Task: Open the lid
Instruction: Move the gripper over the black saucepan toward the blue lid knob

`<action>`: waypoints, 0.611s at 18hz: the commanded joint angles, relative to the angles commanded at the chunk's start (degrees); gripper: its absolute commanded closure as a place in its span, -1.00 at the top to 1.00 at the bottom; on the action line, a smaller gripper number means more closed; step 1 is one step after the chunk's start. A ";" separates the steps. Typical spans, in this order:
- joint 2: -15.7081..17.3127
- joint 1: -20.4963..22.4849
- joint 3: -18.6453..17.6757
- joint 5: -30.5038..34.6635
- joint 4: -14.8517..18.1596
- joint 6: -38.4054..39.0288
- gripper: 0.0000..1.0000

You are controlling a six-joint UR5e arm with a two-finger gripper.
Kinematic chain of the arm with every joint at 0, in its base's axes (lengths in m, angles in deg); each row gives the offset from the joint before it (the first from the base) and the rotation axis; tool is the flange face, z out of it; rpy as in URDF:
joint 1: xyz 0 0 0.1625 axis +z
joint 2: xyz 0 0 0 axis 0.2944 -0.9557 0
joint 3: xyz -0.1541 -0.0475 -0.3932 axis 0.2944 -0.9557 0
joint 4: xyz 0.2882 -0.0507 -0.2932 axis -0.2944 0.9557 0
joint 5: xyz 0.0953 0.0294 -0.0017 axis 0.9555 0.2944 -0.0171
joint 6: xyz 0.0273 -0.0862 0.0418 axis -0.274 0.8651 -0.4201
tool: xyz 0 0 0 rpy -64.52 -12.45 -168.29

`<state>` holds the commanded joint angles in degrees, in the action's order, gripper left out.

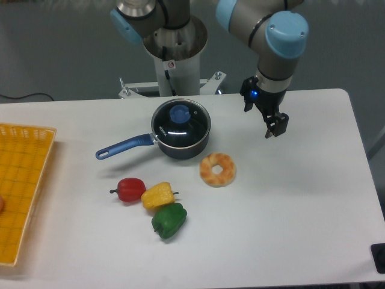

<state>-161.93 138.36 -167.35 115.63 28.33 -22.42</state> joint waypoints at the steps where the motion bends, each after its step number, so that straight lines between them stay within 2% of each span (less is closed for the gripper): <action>1: 0.96 -1.05 -1.58 0.09 -0.26 0.18 1.00; 6: 6.32 -2.29 -8.17 -0.35 -0.87 -0.44 1.00; 9: 9.40 -3.69 -12.39 -0.44 -3.42 -0.35 1.00; 11: 9.68 -5.80 -14.33 -0.35 -4.83 0.09 1.00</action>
<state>-152.26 132.56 -181.68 115.28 23.50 -22.33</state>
